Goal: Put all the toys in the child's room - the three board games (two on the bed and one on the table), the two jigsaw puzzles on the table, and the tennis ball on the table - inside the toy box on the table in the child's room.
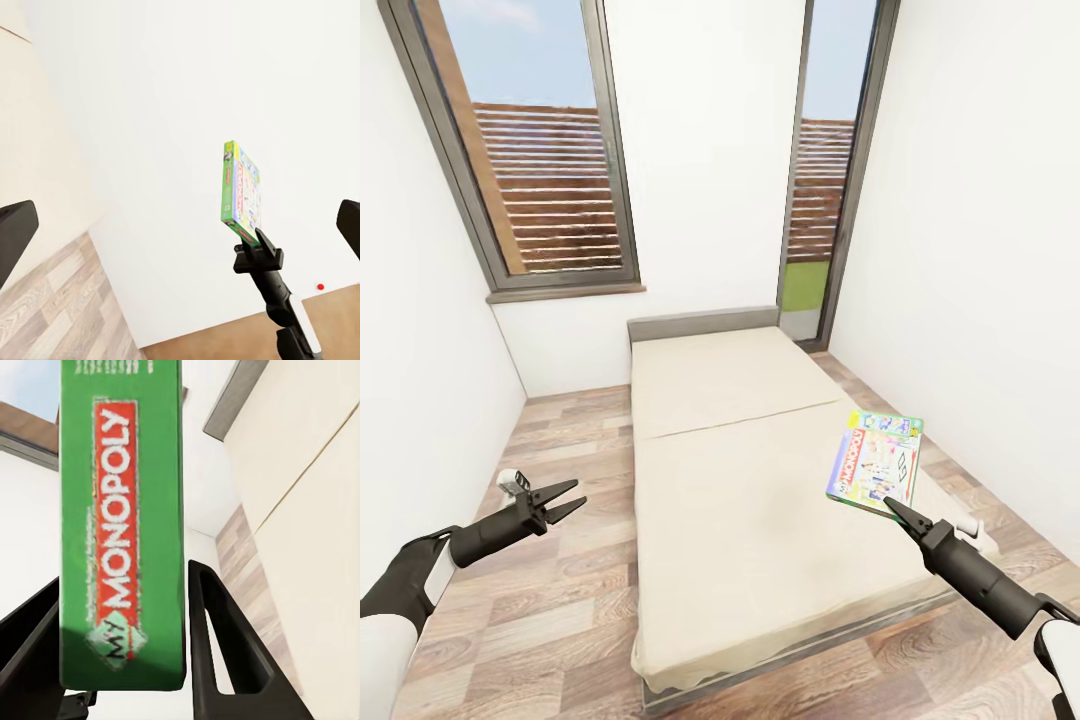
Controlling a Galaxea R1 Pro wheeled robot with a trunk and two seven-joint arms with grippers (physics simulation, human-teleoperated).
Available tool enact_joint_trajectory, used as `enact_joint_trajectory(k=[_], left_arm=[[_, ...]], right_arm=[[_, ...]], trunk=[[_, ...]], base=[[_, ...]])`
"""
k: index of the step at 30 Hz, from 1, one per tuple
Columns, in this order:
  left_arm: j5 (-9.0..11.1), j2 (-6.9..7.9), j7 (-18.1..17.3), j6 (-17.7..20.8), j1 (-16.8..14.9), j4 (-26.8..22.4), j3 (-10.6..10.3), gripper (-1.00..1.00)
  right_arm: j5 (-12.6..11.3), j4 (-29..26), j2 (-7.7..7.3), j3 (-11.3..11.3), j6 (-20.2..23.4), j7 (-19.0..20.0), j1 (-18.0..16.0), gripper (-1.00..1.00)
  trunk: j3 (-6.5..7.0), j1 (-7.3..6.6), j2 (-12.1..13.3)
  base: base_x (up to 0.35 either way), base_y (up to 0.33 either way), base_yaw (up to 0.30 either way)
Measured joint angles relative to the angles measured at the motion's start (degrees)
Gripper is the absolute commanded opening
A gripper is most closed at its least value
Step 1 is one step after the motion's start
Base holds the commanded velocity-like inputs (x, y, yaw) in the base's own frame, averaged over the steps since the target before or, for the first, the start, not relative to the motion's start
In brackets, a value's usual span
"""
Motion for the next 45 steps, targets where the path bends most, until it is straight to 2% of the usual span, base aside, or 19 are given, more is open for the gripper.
enact_joint_trajectory(k=[37, 45], left_arm=[[0.0, -0.09, 0.3, 0.0, 0.0, 0.0, 0.1, 1.0], [0.0, -0.09, 0.5, 0.0, 0.0, 0.0, 0.1, 1.0]], right_arm=[[-0.1, 0.1, 0.08, 0.2, -0.1, 0.2, 0.0, -1.0], [-0.1, 0.1, 0.08, 0.3, -0.1, 0.1, 0.0, -1.0]], trunk=[[6.68, -8.15, 14.9], [6.69, -8.16, 14.9]], base=[[0.0, 0.0, 0.0], [0.0, 0.0, 0.0]])
